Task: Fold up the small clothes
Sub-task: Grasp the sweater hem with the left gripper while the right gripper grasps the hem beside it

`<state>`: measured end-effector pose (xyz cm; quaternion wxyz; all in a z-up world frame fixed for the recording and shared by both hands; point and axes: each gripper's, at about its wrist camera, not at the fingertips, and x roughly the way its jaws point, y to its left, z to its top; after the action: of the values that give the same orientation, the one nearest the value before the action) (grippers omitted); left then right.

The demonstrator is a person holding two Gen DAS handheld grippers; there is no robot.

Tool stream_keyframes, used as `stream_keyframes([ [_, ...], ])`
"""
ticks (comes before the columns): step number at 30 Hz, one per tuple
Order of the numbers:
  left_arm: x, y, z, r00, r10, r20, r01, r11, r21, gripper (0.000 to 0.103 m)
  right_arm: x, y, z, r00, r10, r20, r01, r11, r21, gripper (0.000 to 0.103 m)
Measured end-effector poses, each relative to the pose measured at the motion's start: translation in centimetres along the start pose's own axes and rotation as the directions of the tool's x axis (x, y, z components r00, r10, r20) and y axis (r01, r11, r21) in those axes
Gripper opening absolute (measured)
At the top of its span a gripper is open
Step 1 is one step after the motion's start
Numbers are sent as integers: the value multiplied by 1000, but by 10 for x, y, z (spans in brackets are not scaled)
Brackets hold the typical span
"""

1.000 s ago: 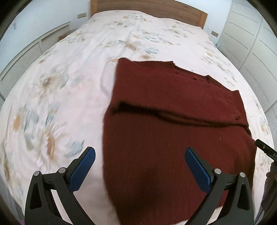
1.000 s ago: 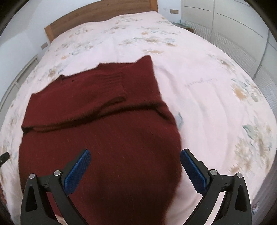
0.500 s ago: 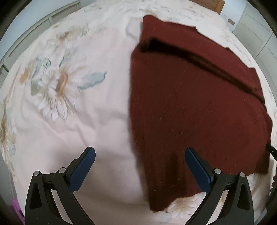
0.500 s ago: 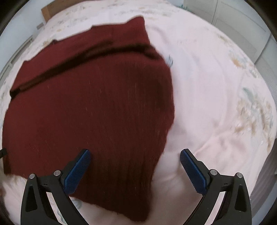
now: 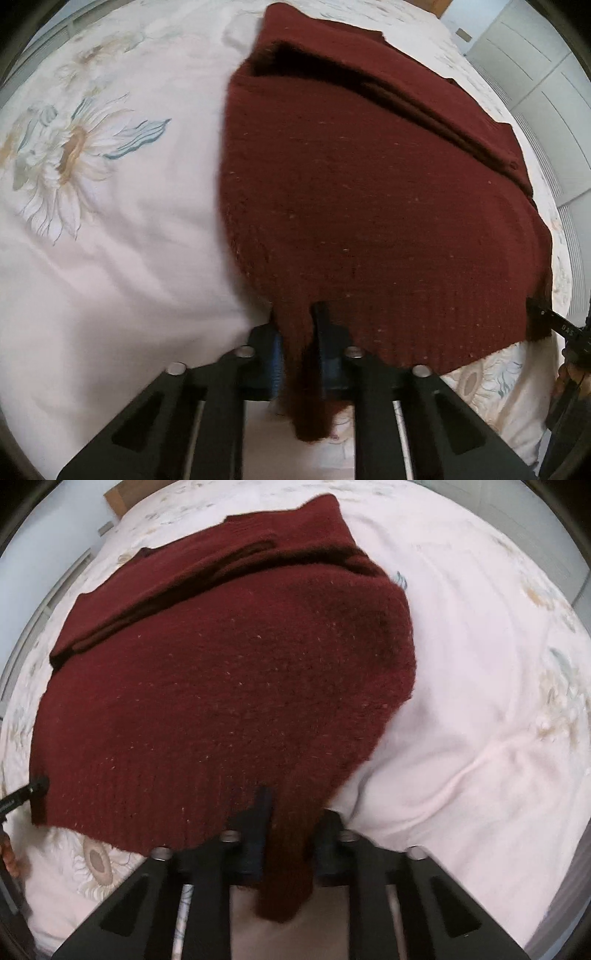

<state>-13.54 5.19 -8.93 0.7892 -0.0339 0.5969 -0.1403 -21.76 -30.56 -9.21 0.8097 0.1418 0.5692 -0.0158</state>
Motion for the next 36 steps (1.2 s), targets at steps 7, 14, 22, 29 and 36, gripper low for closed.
stream_keyframes([
  [7, -27, -11, 10, 999, -32, 23, 31, 998, 47, 8, -34, -6, 18, 996, 73, 53, -74, 997, 10, 12],
  [14, -61, -27, 35, 996, -62, 63, 56, 995, 84, 8, -58, -19, 34, 982, 154, 111, -160, 986, 46, 12],
  [22, -95, -25, 77, 985, -111, 129, 101, 992, 78, 8, -81, -16, 78, 955, 222, 198, -236, 970, 49, 12],
  [29, -113, -26, 133, 974, -98, 206, 83, 993, 82, 8, -101, -9, 137, 930, 221, 295, -243, 969, 39, 12],
  [36, -111, -15, 194, 967, -57, 247, 49, 998, 39, 8, -91, -8, 205, 928, 189, 321, -219, 974, 58, 11],
])
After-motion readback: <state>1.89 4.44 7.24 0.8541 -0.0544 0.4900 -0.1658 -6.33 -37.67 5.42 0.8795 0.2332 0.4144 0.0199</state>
